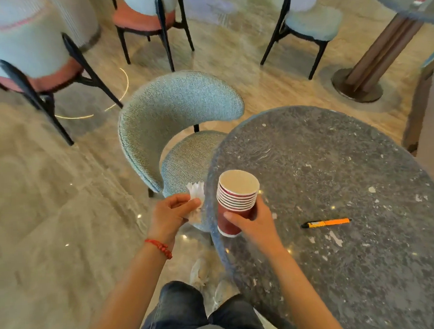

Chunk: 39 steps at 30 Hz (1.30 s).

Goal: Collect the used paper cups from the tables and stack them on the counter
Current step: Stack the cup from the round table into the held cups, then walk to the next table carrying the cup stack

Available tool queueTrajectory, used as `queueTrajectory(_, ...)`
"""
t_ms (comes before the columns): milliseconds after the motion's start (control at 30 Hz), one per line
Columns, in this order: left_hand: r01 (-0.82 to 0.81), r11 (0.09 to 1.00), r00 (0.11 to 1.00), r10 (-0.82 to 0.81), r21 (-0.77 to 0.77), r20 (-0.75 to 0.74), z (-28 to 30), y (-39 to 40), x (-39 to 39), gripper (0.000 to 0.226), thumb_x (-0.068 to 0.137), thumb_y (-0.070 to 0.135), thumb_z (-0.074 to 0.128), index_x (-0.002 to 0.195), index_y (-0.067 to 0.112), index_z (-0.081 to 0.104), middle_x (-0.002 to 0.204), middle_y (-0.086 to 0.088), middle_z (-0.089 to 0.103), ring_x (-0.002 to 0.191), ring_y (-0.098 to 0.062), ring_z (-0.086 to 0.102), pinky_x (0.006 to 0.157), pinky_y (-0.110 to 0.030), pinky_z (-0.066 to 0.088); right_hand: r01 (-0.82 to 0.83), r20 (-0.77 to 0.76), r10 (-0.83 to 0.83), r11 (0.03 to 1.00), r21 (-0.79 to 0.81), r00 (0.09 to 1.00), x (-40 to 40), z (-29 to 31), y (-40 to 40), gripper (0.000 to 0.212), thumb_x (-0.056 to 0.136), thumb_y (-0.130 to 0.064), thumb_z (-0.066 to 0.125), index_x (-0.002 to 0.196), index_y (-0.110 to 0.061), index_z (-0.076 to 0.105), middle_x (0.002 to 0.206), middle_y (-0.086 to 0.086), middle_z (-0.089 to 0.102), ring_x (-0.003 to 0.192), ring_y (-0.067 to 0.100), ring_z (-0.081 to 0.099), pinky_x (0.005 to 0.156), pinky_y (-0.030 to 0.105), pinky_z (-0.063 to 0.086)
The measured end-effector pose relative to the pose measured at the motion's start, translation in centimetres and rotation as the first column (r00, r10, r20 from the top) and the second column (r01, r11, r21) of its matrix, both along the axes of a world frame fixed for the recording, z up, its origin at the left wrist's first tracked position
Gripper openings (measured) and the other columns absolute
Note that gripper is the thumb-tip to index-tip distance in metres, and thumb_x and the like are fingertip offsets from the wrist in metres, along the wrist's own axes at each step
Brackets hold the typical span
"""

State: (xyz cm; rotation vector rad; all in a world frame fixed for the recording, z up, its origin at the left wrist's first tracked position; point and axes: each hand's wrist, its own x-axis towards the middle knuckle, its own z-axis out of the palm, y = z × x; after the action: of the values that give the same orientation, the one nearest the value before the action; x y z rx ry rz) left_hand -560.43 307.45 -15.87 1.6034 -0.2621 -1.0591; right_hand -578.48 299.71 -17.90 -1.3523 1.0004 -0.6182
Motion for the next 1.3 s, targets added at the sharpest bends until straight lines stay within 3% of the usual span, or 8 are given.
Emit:
queueTrajectory(200, -0.235, 0.972, 0.972, 0.235, -0.022, 0.006, 0.9, 6.1, 4.9, 0.008, 0.068, 0.010, 0.078, 0.071, 0.013, 0.071, 0.062, -0.003, 0.069, 0.062, -0.016, 0.061, 0.064, -0.031, 0.050, -0.219, 0.016, 0.219, 0.976, -0.003, 0.976, 7.2, 1.3, 2.7, 0.064, 0.050, -0.046, 0.082, 0.106, -0.034, 0.055, 0.101, -0.014, 0.069, 0.096, 0.002, 0.064, 0.075, 0.016, 0.050)
queueTrajectory(400, -0.446, 0.890, 0.895, 0.446, -0.088, -0.020, 2.3, 12.3, 11.3, 0.008, 0.072, 0.006, 0.074, 0.069, 0.011, 0.069, 0.055, 0.000, 0.066, 0.050, -0.011, 0.058, 0.051, -0.021, 0.048, -0.411, 0.027, 0.411, 0.912, -0.001, 0.911, 16.6, 2.2, 6.6, 0.067, 0.051, -0.040, 0.082, 0.111, -0.025, 0.057, 0.104, -0.002, 0.070, 0.098, 0.013, 0.066, 0.086, 0.033, 0.053)
queueTrajectory(533, -0.532, 0.842, 0.847, 0.531, -0.085, -0.038, 2.2, 16.5, 17.0, 0.006, 0.073, 0.005, 0.074, 0.071, 0.009, 0.068, 0.059, -0.003, 0.067, 0.054, -0.014, 0.060, 0.055, -0.025, 0.050, -0.497, 0.021, 0.497, 0.868, -0.016, 0.867, 24.0, 2.5, 9.5, 0.066, 0.052, -0.043, 0.081, 0.111, -0.023, 0.058, 0.102, -0.004, 0.070, 0.096, 0.009, 0.066, 0.082, 0.025, 0.052)
queueTrajectory(600, -0.562, 0.824, 0.827, 0.561, -0.074, -0.033, 2.1, 18.6, 20.4, 0.007, 0.072, 0.005, 0.074, 0.071, 0.009, 0.068, 0.058, -0.002, 0.066, 0.052, -0.012, 0.058, 0.053, -0.023, 0.049, -0.510, 0.011, 0.511, 0.860, -0.019, 0.860, 28.0, 2.5, 11.1, 0.065, 0.050, -0.046, 0.080, 0.108, -0.025, 0.059, 0.101, -0.005, 0.071, 0.095, 0.007, 0.066, 0.081, 0.023, 0.052)
queueTrajectory(733, -0.614, 0.785, 0.789, 0.614, -0.083, -0.024, 2.2, 21.9, 27.1, 0.008, 0.073, 0.003, 0.073, 0.070, 0.008, 0.068, 0.055, 0.000, 0.065, 0.051, -0.009, 0.058, 0.052, -0.019, 0.050, -0.536, 0.009, 0.536, 0.844, 0.003, 0.844, 35.5, 2.3, 13.8, 0.061, 0.051, -0.046, 0.081, 0.106, -0.027, 0.061, 0.099, -0.006, 0.072, 0.096, 0.009, 0.066, 0.086, 0.032, 0.052)
queueTrajectory(900, -0.650, 0.757, 0.759, 0.651, -0.073, -0.005, 2.1, 23.5, 33.0, 0.005, 0.074, 0.004, 0.072, 0.073, 0.007, 0.069, 0.056, 0.000, 0.065, 0.056, -0.013, 0.060, 0.054, -0.021, 0.051, -0.546, 0.005, 0.546, 0.838, 0.016, 0.838, 41.6, 2.4, 14.2, 0.059, 0.051, -0.048, 0.081, 0.103, -0.028, 0.062, 0.099, -0.012, 0.072, 0.094, 0.006, 0.066, 0.078, 0.022, 0.049)
queueTrajectory(1300, -0.599, 0.799, 0.801, 0.599, -0.049, -0.017, 1.1, 14.9, 45.3, 0.006, 0.075, 0.005, 0.073, 0.070, 0.007, 0.069, 0.060, -0.004, 0.066, 0.069, -0.022, 0.062, 0.069, -0.032, 0.051, -0.475, -0.011, 0.476, 0.880, 0.008, 0.880, 53.4, 1.7, 5.1, 0.051, 0.060, -0.033, 0.084, 0.104, -0.024, 0.060, 0.095, -0.011, 0.071, 0.092, 0.003, 0.066, 0.071, 0.015, 0.050)
